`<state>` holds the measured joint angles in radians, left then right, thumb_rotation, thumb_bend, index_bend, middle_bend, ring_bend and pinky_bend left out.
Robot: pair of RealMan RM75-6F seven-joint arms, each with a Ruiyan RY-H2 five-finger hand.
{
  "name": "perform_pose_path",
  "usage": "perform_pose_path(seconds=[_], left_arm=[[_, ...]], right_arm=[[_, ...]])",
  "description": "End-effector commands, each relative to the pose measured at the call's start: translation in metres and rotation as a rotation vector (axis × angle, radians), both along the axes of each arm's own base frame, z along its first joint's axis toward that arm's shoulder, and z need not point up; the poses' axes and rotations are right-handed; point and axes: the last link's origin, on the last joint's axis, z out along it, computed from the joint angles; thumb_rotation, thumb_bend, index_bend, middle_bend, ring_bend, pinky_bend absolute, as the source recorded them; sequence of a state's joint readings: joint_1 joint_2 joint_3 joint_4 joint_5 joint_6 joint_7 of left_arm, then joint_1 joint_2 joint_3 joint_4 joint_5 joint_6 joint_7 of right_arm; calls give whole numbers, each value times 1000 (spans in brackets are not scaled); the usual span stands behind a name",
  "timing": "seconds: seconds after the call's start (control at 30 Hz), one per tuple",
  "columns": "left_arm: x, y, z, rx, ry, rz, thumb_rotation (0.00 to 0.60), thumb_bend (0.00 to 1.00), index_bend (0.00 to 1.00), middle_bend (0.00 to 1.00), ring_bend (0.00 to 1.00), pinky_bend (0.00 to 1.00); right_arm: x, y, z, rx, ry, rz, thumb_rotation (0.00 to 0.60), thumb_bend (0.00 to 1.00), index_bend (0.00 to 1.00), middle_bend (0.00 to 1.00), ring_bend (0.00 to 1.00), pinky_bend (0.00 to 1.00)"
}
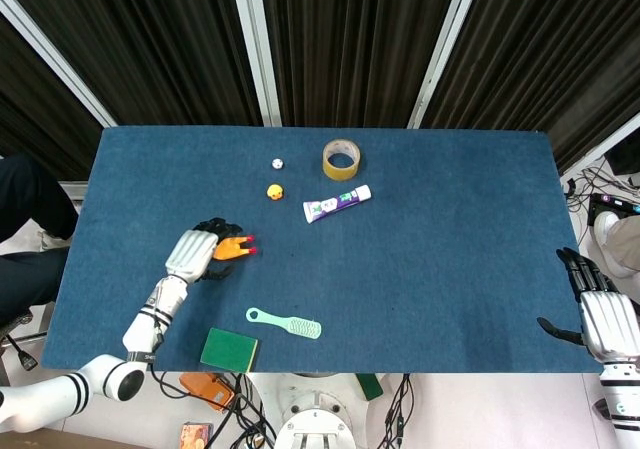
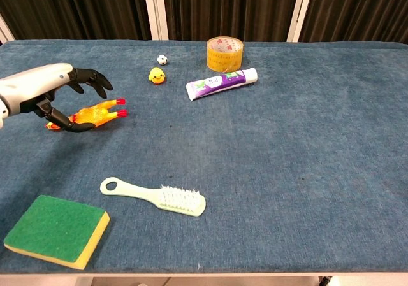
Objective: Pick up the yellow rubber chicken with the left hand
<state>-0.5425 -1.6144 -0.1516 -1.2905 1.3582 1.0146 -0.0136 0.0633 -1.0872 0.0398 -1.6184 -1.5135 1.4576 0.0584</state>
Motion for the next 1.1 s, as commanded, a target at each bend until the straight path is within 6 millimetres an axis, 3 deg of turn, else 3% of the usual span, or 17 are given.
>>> perform_pose_path(seconds=[0.03, 0.67, 1.1], left_arm=[[0, 1, -2, -4, -1, 4, 600, 233, 261, 298, 173, 225], [-20, 14, -8, -4, 46, 12, 600, 250, 308, 370, 250, 229], [-22, 13, -5, -10, 41, 12, 600, 297, 407, 452, 333, 330]], right_arm=[[0, 0, 0, -1, -3, 0, 600, 213, 110, 128, 167, 292], [0, 0, -1, 4, -3, -1, 600, 213, 113, 128, 166, 292], [1, -1, -1, 3, -2, 1, 600, 213, 116, 128, 166, 292]])
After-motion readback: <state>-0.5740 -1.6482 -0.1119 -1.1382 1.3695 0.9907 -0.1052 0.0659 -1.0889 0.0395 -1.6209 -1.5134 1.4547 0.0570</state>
